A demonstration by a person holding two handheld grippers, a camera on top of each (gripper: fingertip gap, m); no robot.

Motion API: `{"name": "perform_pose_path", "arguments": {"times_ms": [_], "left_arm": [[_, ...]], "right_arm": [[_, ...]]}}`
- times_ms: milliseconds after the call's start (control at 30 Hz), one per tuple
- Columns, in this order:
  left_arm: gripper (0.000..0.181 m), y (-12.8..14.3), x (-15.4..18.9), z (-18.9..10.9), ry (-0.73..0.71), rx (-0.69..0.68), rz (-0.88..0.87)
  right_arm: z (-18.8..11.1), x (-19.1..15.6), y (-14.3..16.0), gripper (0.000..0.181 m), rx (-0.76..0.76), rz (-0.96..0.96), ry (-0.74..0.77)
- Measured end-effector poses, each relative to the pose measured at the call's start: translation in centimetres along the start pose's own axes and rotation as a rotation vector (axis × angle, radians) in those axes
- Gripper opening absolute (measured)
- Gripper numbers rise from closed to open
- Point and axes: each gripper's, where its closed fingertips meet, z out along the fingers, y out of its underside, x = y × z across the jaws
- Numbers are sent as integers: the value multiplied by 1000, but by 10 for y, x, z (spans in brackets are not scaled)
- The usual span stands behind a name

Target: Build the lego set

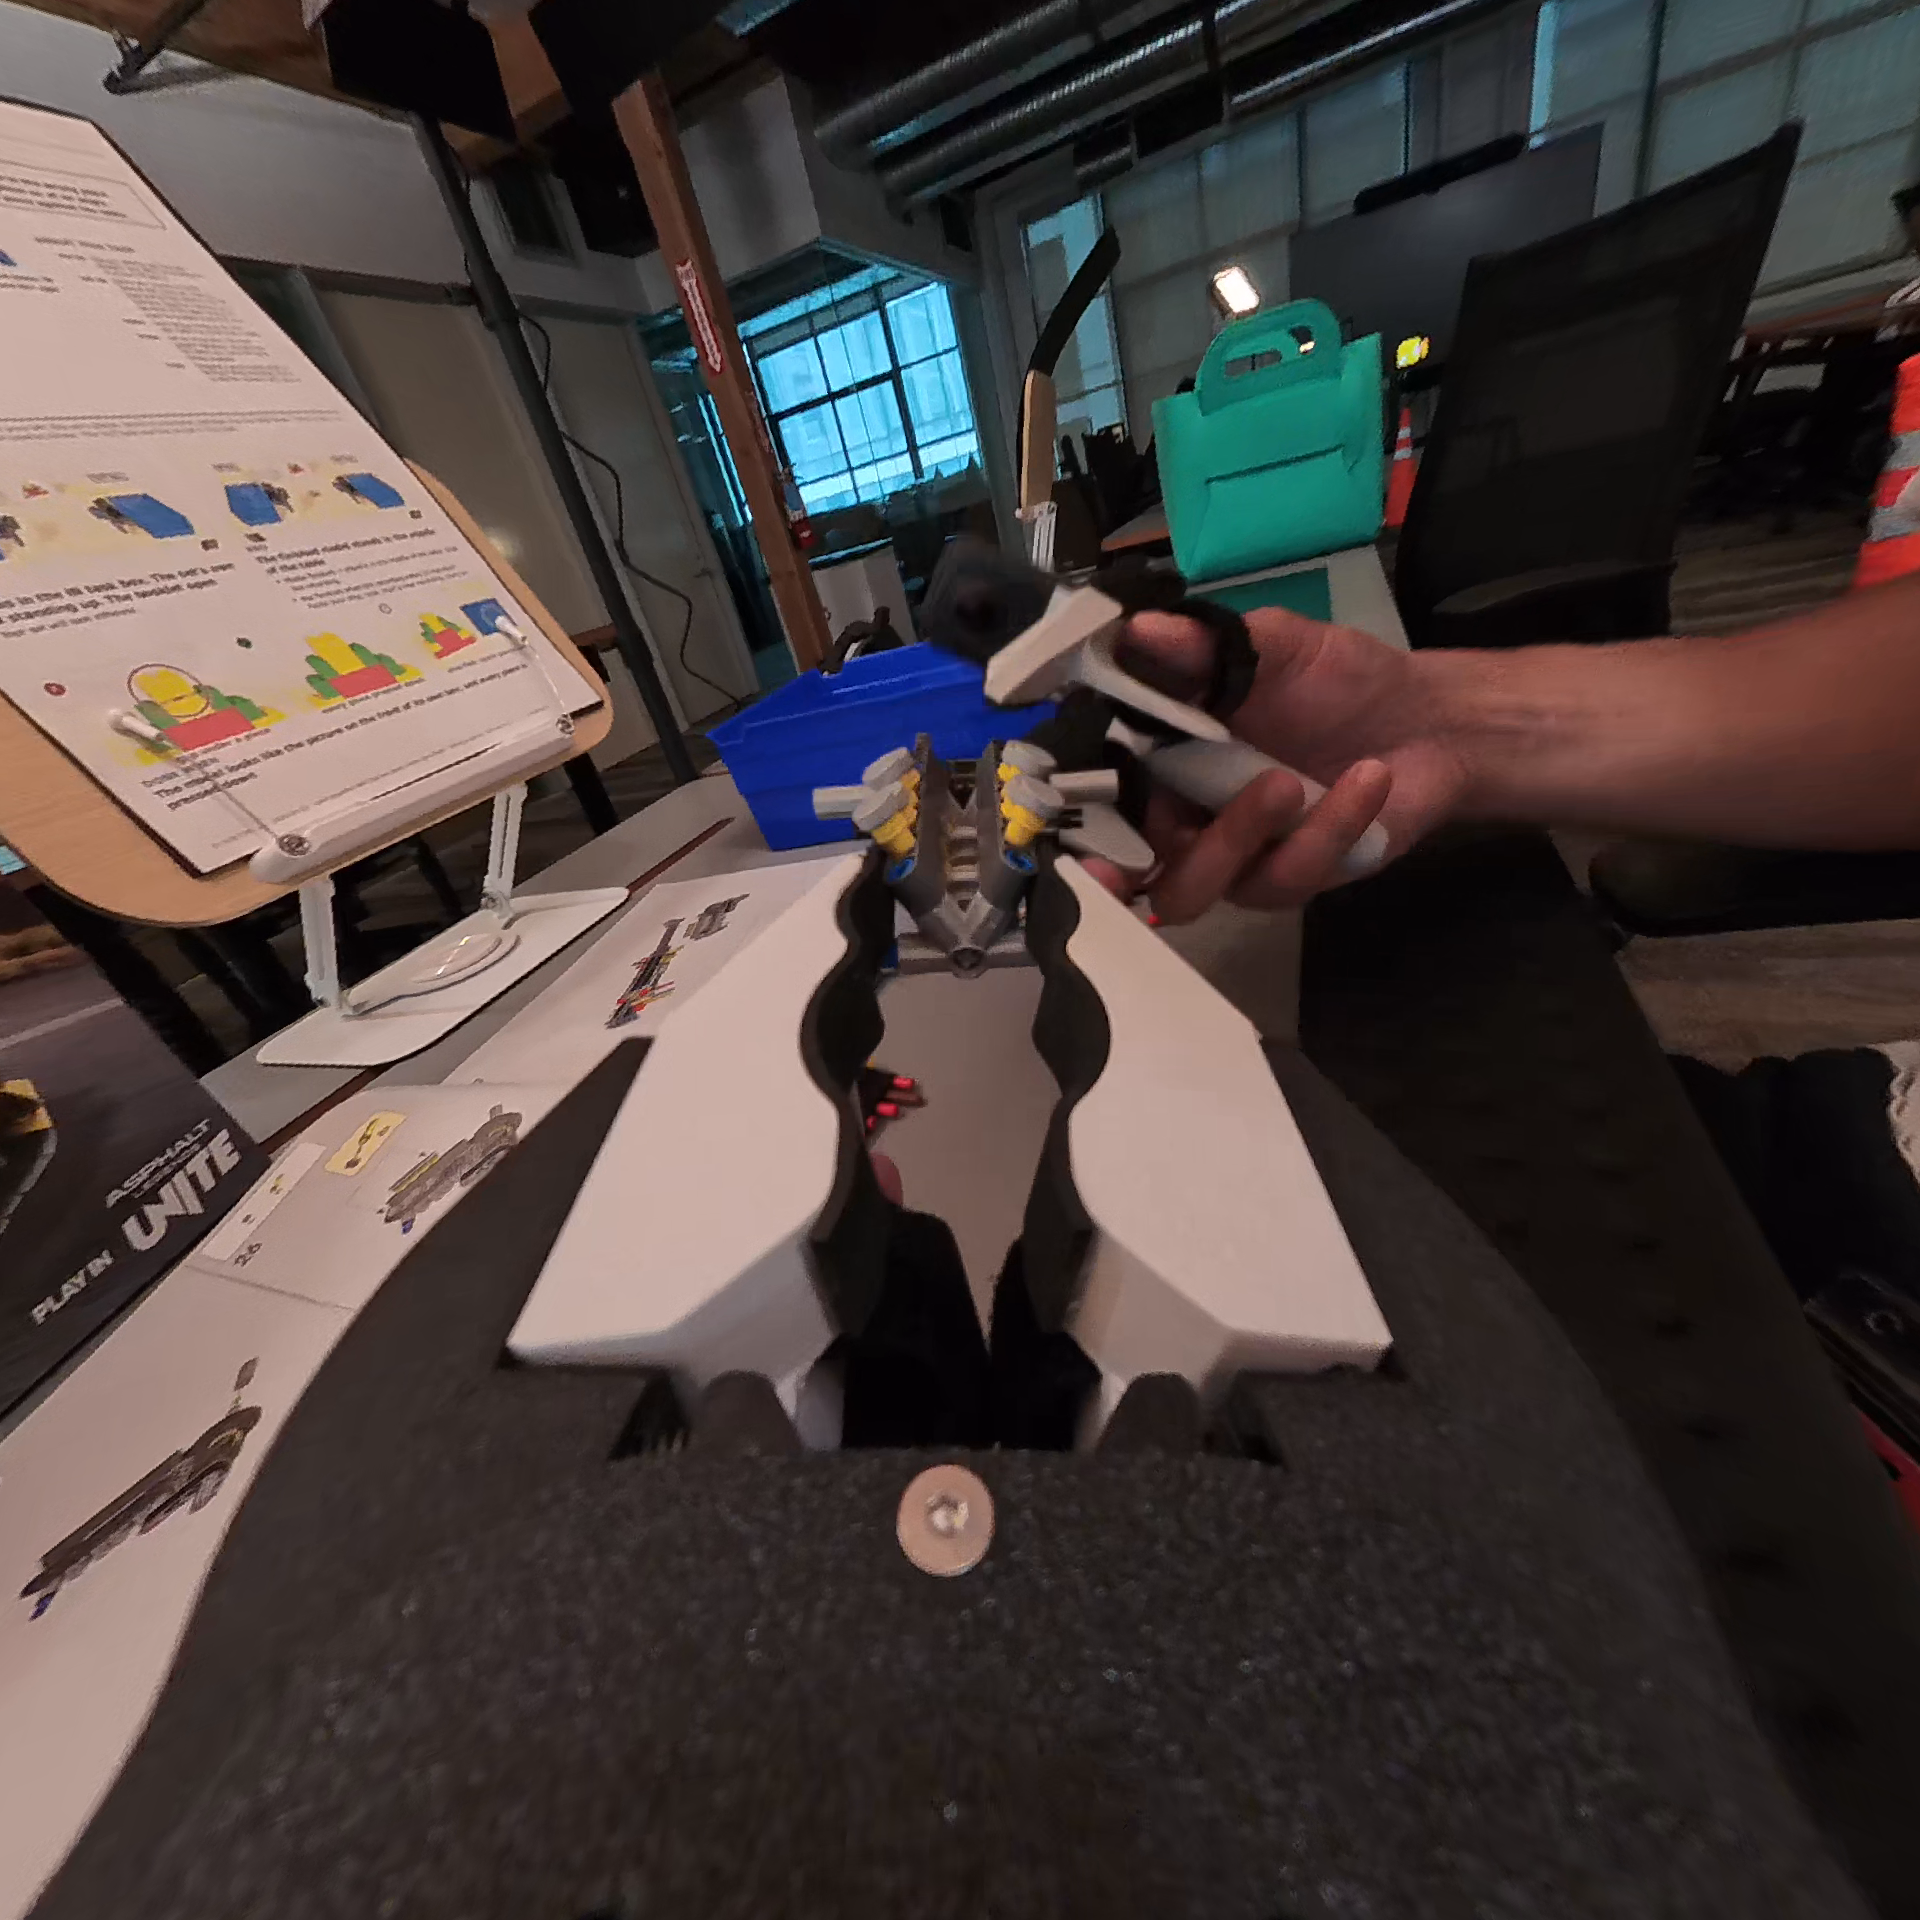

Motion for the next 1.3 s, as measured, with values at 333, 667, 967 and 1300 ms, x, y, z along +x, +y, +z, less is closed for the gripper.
{"name": "perform_pose_path", "arguments": {"times_ms": [333,667,967,1300], "left_arm": [[24,9,0,3,10,-51,-33],[24,13,-9,-3,130,-45,-486],[24,0,6,-13,354,19,-713],[24,-3,0,-10,317,60,-736]], "right_arm": [[-7,-1,9,35,-266,-1040,426],[-6,22,9,29,-595,-2093,635],[14,1,38,19,-556,-2056,308],[19,-11,-3,10,-240,-1954,505]]}}
